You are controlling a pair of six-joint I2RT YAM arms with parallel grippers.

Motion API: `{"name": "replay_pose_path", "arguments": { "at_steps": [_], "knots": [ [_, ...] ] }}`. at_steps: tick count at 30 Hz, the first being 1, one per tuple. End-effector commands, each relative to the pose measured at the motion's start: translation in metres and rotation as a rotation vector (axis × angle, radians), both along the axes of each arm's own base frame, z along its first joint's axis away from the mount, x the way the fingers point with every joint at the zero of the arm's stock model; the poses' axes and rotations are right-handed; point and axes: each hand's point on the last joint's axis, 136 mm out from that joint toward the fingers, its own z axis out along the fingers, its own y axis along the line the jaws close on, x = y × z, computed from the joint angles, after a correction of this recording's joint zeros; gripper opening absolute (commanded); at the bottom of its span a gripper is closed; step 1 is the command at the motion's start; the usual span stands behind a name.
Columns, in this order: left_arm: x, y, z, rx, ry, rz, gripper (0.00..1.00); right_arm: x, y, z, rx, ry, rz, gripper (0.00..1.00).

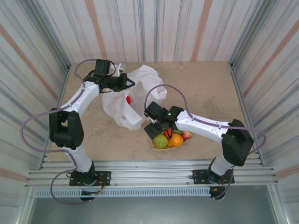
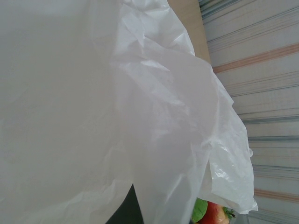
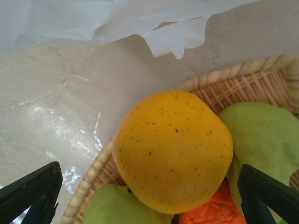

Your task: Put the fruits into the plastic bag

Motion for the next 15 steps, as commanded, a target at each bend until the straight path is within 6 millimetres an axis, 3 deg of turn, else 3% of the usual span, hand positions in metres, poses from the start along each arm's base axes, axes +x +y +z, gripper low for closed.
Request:
{"name": "replay_pose_path", "arguments": {
  "at_steps": [1,15],
  "knots": [
    [-0.001,-0.004,0.011,-0.006,-0.020,-0.019,0.01,0.005,-0.001,-0.004,-0.084,-0.039,-0.012,0.98],
    [-0.001,-0.004,0.009,-0.010,-0.006,-0.018,0.01,0.010,-0.002,-0.028,-0.239,-0.087,0.017,0.97]
  ]
}}
